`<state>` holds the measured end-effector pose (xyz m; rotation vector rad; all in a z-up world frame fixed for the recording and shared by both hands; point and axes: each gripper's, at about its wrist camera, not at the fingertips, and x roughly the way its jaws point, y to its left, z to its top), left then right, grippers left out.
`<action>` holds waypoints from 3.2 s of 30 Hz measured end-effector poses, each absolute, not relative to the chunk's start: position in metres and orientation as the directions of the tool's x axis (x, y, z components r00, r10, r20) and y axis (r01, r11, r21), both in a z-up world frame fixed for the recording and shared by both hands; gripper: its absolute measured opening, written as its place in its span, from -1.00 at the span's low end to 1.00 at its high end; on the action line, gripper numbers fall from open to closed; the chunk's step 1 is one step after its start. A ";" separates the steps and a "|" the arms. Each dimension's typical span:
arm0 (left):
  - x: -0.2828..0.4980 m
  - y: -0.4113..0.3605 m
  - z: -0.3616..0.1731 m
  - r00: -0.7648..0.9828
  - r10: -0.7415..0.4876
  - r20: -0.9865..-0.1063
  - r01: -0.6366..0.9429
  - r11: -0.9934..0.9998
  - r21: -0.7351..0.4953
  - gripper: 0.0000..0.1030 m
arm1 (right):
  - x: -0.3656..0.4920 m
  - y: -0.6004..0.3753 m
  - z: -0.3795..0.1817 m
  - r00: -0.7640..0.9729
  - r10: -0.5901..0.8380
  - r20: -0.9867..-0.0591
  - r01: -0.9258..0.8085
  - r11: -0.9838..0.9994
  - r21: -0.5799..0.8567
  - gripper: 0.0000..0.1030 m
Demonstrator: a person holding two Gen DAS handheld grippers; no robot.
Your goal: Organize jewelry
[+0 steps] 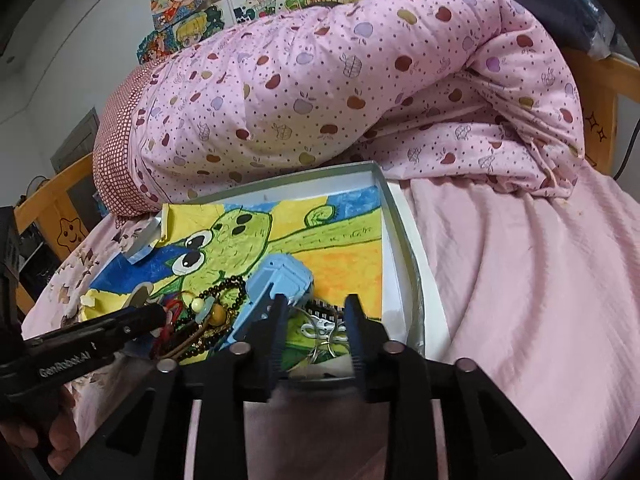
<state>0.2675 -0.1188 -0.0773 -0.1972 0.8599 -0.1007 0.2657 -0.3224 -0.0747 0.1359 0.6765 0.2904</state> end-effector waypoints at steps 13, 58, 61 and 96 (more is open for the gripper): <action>0.249 -0.109 -0.037 0.743 -0.149 -0.653 0.010 0.977 -0.211 0.23 | 0.249 -0.326 -0.036 0.821 0.283 -0.495 -0.221 0.958 0.181 0.43; 0.072 -0.052 0.041 0.908 -0.135 -0.398 0.088 0.987 -0.134 0.97 | 0.058 -0.317 0.055 0.964 0.169 -0.203 -0.155 0.984 0.084 1.00; 0.064 -0.048 0.036 0.903 -0.140 -0.406 0.092 0.987 -0.135 0.97 | 0.049 -0.315 0.054 0.965 0.155 -0.214 -0.139 0.986 0.087 1.00; 0.027 -0.040 0.009 0.874 -0.183 -0.450 0.146 0.982 -0.117 0.97 | 0.024 -0.291 0.013 0.912 0.149 -0.383 -0.129 0.989 0.079 1.00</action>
